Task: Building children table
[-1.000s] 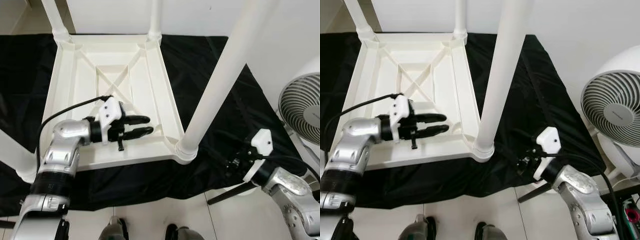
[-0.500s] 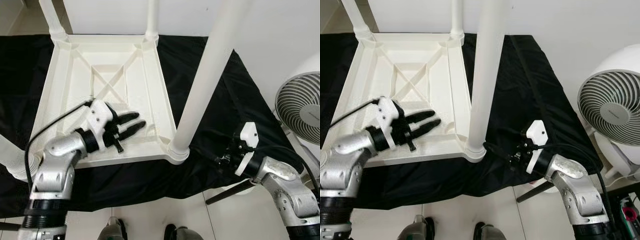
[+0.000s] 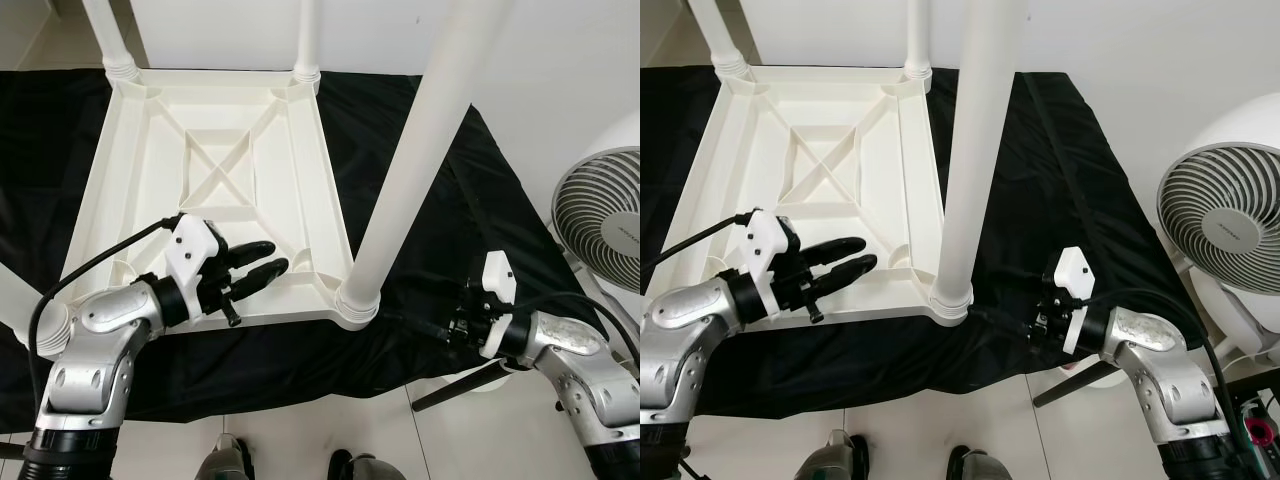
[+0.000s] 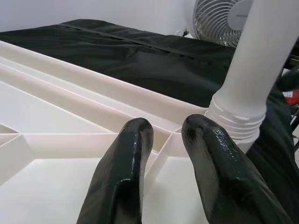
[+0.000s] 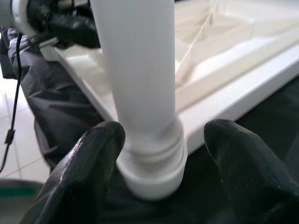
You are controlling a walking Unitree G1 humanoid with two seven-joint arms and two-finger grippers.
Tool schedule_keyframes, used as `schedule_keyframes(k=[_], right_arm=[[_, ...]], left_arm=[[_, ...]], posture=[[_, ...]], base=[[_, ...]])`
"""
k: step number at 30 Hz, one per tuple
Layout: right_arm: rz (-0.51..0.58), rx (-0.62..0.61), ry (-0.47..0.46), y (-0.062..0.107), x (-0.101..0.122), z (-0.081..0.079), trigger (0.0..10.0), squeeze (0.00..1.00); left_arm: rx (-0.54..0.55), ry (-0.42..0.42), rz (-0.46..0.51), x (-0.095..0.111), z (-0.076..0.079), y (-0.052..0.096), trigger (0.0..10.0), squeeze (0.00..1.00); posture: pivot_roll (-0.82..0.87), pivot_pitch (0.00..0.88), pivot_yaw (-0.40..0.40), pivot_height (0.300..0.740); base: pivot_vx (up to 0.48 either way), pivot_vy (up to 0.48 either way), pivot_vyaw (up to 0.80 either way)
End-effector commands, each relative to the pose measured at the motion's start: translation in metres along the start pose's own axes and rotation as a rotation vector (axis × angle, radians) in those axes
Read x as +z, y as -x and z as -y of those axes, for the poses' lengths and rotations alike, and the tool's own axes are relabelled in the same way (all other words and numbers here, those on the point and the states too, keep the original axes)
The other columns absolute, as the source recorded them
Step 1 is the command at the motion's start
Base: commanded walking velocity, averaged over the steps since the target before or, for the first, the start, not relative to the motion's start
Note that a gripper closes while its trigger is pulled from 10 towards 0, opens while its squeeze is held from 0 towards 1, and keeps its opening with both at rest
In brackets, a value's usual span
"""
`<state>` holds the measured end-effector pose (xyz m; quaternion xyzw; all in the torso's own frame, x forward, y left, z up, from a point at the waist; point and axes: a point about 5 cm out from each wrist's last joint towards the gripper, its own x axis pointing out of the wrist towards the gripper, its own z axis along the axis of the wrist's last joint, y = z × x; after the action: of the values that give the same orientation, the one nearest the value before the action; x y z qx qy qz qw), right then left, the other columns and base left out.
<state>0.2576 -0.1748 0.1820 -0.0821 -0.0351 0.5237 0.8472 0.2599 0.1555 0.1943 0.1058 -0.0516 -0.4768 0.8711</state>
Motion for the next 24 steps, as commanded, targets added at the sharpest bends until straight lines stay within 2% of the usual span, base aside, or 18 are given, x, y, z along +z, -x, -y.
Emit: schedule_keyframes(k=[1, 2, 3, 4, 5, 10, 15, 16, 17, 18, 23, 24], right_arm=[[-0.001, -0.027, 0.017, -0.001, -0.002, 0.003, 10.0, 0.00], [-0.001, -0.027, 0.017, -0.001, -0.002, 0.003, 10.0, 0.00], [0.015, -0.045, 0.013, -0.005, -0.002, 0.006, 10.0, 0.31], [0.015, -0.045, 0.013, -0.005, -0.002, 0.006, 10.0, 0.31], [0.036, -0.049, -0.004, -0.009, -0.001, 0.007, 10.0, 1.00], [0.071, -0.018, -0.012, -0.020, 0.001, 0.005, 10.0, 1.00], [0.084, -0.018, 0.001, -0.027, 0.000, 0.004, 10.0, 1.00], [0.088, -0.012, 0.003, -0.030, 0.001, 0.004, 10.0, 0.82], [0.088, -0.012, 0.003, -0.030, 0.001, 0.004, 10.0, 0.82], [0.096, -0.004, 0.011, -0.034, 0.001, 0.004, 10.0, 0.00], [0.094, -0.013, 0.003, -0.039, -0.002, 0.008, 10.0, 0.00], [0.095, -0.015, 0.000, -0.040, -0.002, 0.009, 9.4, 0.00]], left_arm=[[-0.042, 0.023, -0.014, -0.001, 0.006, 0.002, 10.0, 0.00], [-0.042, 0.023, -0.014, -0.001, 0.006, 0.002, 10.0, 0.00], [-0.049, 0.038, -0.024, -0.003, 0.008, 0.003, 10.0, 0.00], [-0.049, 0.038, -0.024, -0.003, 0.008, 0.003, 10.0, 0.00], [-0.064, 0.043, -0.027, -0.004, 0.010, 0.003, 10.0, 1.00], [-0.099, 0.074, -0.024, -0.003, 0.018, 0.003, 10.0, 1.00], [-0.119, 0.064, -0.043, -0.003, 0.024, 0.002, 10.0, 1.00], [-0.121, 0.045, -0.056, -0.004, 0.025, 0.001, 10.0, 0.97], [-0.121, 0.045, -0.056, -0.004, 0.025, 0.001, 10.0, 0.97], [-0.139, 0.013, -0.059, -0.002, 0.029, -0.001, 10.0, 0.00], [-0.143, -0.012, -0.033, 0.003, 0.032, -0.004, 10.0, 0.00], [-0.140, -0.010, -0.033, 0.002, 0.032, -0.006, 10.0, 0.00]], posture=[[0.14, 0.150, -0.079, 0.740], [0.14, 0.150, -0.079, 0.740], [0.14, 0.149, -0.082, 0.740], [0.14, 0.149, -0.082, 0.740], [0.14, 0.146, -0.086, 0.740], [0.14, 0.144, -0.090, 0.740], [0.14, 0.143, -0.094, 0.740], [0.14, 0.142, -0.097, 0.740], [0.14, 0.142, -0.097, 0.740], [0.15, 0.143, -0.100, 0.740], [0.15, 0.149, -0.099, 0.740], [0.15, 0.149, -0.099, 0.740]], base=[[0.000, 0.000, 0.00], [0.000, 0.000, 0.00], [0.000, 0.000, 0.00], [0.000, 0.000, 0.00], [0.000, 0.000, 0.00], [0.000, 0.000, 0.00], [0.000, 0.000, 0.00], [0.000, 0.000, 0.00], [0.000, 0.000, 0.00], [0.000, 0.000, 0.00], [0.000, 0.000, 0.00], [0.000, 0.000, 0.00]])
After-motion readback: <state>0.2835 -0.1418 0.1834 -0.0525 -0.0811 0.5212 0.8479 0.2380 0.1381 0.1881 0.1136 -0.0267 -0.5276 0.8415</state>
